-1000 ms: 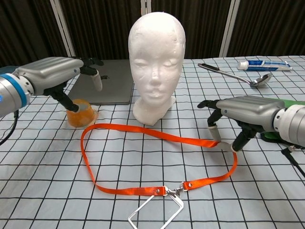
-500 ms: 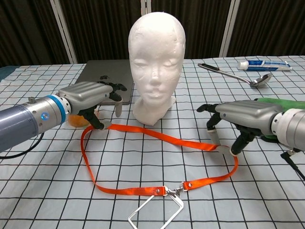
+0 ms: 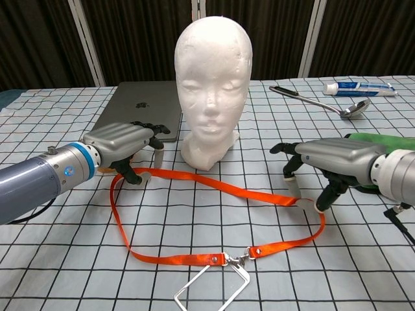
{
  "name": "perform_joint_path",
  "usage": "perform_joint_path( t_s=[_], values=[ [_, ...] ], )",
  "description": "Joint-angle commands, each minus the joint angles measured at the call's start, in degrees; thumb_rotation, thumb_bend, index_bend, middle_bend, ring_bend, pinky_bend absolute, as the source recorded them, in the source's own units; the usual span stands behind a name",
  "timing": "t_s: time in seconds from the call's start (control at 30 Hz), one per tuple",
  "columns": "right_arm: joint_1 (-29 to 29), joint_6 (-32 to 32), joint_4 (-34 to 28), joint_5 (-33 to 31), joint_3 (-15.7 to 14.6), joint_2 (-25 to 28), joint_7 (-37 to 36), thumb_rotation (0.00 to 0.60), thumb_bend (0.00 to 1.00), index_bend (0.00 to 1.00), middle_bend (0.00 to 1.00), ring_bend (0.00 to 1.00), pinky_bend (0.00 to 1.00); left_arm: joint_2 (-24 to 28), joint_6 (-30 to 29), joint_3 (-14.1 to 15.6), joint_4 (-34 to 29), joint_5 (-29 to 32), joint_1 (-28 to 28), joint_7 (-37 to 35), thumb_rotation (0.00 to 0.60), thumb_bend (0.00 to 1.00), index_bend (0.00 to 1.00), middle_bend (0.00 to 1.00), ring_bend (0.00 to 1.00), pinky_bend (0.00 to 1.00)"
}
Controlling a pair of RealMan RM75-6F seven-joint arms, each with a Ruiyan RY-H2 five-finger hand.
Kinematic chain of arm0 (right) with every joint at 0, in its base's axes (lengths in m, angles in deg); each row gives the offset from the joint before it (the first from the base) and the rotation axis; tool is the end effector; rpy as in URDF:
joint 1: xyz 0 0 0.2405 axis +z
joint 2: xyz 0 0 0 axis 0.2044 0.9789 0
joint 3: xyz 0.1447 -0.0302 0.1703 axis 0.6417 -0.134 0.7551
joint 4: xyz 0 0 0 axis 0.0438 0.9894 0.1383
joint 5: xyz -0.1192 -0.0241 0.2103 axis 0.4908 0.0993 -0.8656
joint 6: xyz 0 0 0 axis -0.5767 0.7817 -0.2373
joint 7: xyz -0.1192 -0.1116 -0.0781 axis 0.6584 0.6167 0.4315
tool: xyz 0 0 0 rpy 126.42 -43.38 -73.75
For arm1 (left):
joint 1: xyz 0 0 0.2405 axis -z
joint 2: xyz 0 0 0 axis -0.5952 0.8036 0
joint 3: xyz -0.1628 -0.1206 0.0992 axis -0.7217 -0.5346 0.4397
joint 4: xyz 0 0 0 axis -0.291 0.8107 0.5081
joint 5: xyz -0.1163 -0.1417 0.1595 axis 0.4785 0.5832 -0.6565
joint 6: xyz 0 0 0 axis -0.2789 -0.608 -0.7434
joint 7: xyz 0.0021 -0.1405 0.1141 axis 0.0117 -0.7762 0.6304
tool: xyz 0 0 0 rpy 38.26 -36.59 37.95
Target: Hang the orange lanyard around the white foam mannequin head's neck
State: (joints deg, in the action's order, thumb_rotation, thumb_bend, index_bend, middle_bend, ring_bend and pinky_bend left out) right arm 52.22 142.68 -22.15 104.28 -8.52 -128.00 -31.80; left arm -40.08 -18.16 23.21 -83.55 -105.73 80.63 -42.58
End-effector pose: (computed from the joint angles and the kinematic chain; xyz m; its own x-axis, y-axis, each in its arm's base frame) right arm -0.1372 -0.3111 -0.0883 0.4805 -0.4147 0.7727 -0.8624 -0.3835 0.3305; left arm -0.1226 0.3738 -0.1296 0.5953 0.2454 0.7651 0.7724 -0.4371 -0.4608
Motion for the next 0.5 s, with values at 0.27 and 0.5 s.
perform_joint_path(
  t_s=[0.27,0.5],
  values=[
    [-0.2,-0.3,0.5,0.5,-0.1,0.1,-0.8,0.6,0.43,0.69,0.0,0.0,0.0,-0.7,-0.3,0.8,1.5,0.6,0.1,-0.3,0.6,0.48,0.58,0.0,0.0,0.0],
    [-0.6,-0.1,0.2,1.9,-0.1,0.4,-1.8,0.6,0.43,0.69,0.0,0.0,0.0,-0.4,-1.6,1.3,0.5,-0.6,-0.1,-1.6,0.6,0.48,0.67,0.0,0.0,0.0]
  ],
)
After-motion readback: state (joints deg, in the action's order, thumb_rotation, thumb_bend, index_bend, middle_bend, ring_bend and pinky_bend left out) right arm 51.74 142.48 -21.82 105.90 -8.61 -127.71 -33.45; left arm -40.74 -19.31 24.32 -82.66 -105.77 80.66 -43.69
